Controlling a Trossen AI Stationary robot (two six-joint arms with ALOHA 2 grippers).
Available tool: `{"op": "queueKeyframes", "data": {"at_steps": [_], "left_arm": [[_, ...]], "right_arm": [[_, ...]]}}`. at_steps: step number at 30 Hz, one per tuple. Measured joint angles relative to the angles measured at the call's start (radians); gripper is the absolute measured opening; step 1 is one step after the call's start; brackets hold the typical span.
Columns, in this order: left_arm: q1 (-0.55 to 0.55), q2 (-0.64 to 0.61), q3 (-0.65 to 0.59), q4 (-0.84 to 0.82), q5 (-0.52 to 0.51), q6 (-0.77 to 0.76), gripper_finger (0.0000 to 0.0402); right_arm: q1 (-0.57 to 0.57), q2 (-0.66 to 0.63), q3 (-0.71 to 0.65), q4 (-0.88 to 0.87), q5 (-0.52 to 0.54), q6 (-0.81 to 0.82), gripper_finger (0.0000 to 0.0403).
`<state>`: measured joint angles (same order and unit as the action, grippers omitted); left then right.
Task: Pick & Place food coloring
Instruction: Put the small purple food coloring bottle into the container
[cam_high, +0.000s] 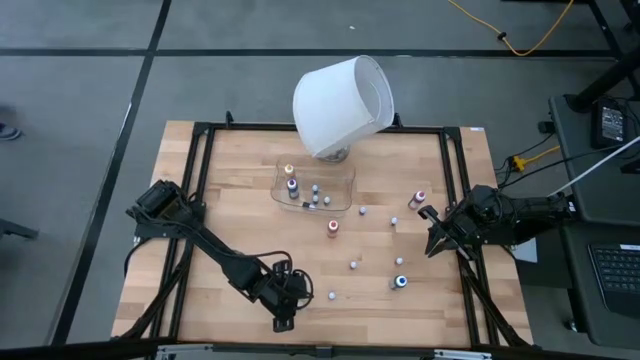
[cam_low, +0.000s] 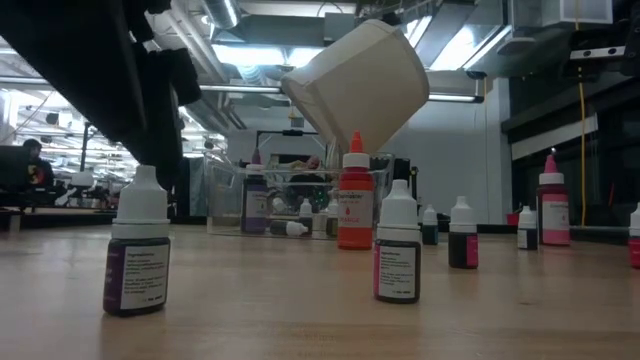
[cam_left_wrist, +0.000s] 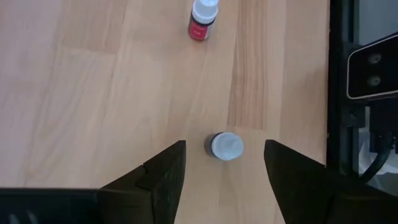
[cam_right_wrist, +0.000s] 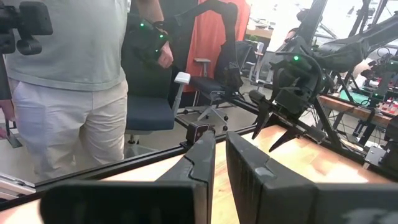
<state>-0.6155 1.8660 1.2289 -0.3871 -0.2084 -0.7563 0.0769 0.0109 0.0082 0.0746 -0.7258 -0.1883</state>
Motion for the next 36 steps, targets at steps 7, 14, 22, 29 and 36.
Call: {"op": "queueKeyframes", "data": {"at_steps": [7, 14, 22, 29, 36], "left_arm": [[-0.005, 0.041, -0.001, 0.053, 0.012, 0.017, 0.0210], [-0.005, 0.067, -0.001, 0.071, 0.020, 0.004, 0.0209], [-0.004, 0.065, -0.001, 0.061, 0.016, -0.010, 0.0208], [0.003, 0.065, 0.000, 0.061, 0.014, -0.017, 0.0158], [0.016, 0.064, -0.001, 0.065, 0.027, -0.005, 0.0089]], "right_arm": [[0.000, 0.000, 0.000, 0.000, 0.000, 0.000, 0.0044], [0.000, 0.000, 0.000, 0.000, 0.000, 0.000, 0.0044], [0.000, 0.000, 0.000, 0.001, 0.000, 0.000, 0.0044], [0.000, 0.000, 0.000, 0.001, 0.000, 0.000, 0.0044], [0.000, 0.000, 0.000, 0.001, 0.000, 0.000, 0.0044]]}}
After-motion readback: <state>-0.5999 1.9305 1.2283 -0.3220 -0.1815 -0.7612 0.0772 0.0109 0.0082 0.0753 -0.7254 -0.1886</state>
